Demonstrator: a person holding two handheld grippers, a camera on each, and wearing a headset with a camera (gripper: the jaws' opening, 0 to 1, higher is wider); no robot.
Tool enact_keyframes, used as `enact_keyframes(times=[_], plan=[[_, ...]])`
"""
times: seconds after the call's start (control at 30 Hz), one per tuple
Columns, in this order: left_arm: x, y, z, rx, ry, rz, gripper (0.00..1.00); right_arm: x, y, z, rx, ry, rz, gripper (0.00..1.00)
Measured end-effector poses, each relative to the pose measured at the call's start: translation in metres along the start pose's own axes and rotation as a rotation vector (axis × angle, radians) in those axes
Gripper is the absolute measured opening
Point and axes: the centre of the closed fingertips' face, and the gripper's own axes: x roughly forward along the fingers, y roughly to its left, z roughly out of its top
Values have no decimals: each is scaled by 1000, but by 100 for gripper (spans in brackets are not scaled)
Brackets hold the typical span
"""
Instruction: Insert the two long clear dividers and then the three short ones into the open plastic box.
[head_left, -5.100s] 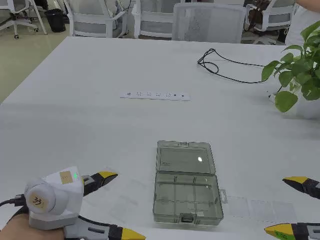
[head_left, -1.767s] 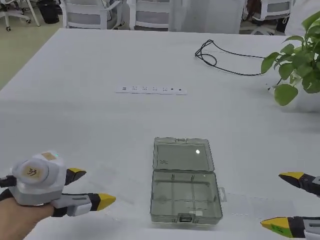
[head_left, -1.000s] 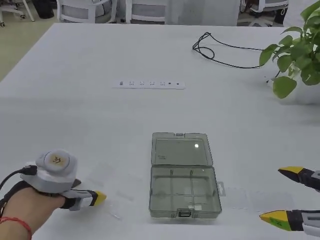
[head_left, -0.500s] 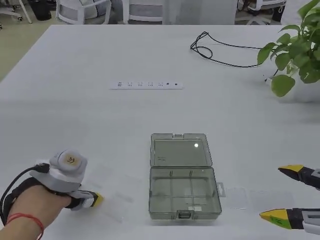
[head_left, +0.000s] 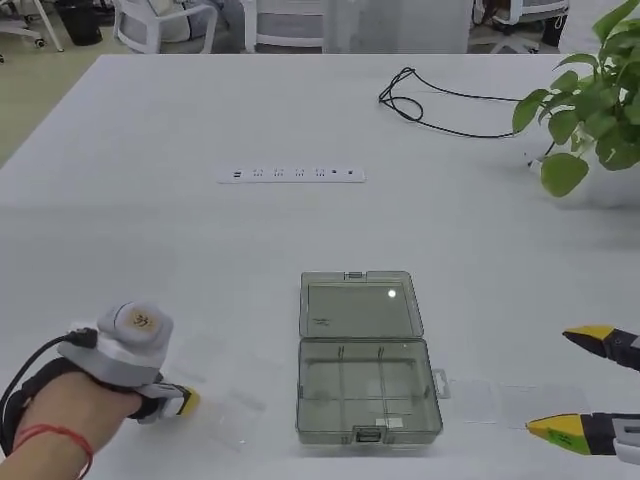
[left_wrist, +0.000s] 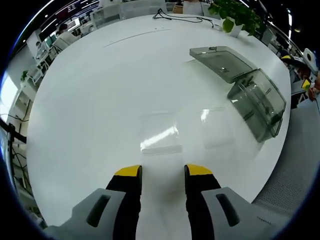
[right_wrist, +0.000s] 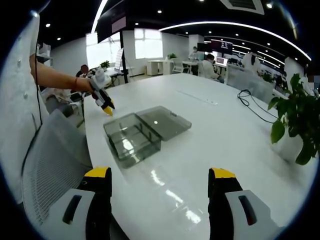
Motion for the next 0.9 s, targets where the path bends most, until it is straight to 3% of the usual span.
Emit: enact_keyframes(times=[0.43, 0.9], plan=[[-3, 0, 1, -9, 11, -29, 31, -5, 2, 4, -7, 1, -9, 80], [-10, -9, 0, 13, 17, -56, 31, -6, 7, 10, -12, -4, -13, 80]])
